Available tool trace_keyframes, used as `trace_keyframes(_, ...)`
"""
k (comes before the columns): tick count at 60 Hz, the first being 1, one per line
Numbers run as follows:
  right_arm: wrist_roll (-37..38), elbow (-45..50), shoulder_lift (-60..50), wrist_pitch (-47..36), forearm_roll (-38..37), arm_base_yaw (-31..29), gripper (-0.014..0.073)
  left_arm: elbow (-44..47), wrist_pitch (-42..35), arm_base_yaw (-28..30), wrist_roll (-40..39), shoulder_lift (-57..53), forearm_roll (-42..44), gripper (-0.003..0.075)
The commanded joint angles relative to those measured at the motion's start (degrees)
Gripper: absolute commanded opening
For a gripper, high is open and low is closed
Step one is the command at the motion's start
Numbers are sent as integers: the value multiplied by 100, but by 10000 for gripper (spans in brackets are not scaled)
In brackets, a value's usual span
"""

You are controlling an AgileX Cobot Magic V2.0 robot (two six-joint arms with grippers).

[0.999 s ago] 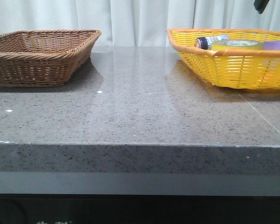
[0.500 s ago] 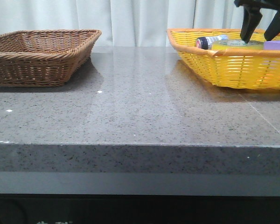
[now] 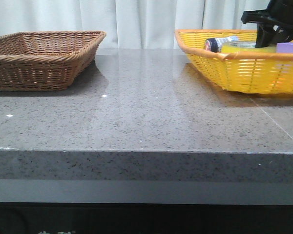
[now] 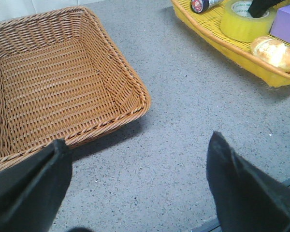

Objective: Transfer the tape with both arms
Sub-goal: 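Lower the right gripper into the yellow basket onto the yellow tape roll, then grasp the tape roll with the right gripper and lift it out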

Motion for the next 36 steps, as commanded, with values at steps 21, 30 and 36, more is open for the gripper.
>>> trace_keyframes(21, -69, -452, -866, -15, 206, -39, 108, -195, -437, -36, -10, 24, -77, 566)
trace_keyframes(30, -69, -452, -1237, 155, 391, -39, 108, -195, -437, -36, -10, 24, -77, 566)
trace_keyframes(36, -73, -452, -1532, 333, 589, -26, 108, -195, -437, -36, -10, 24, -77, 565)
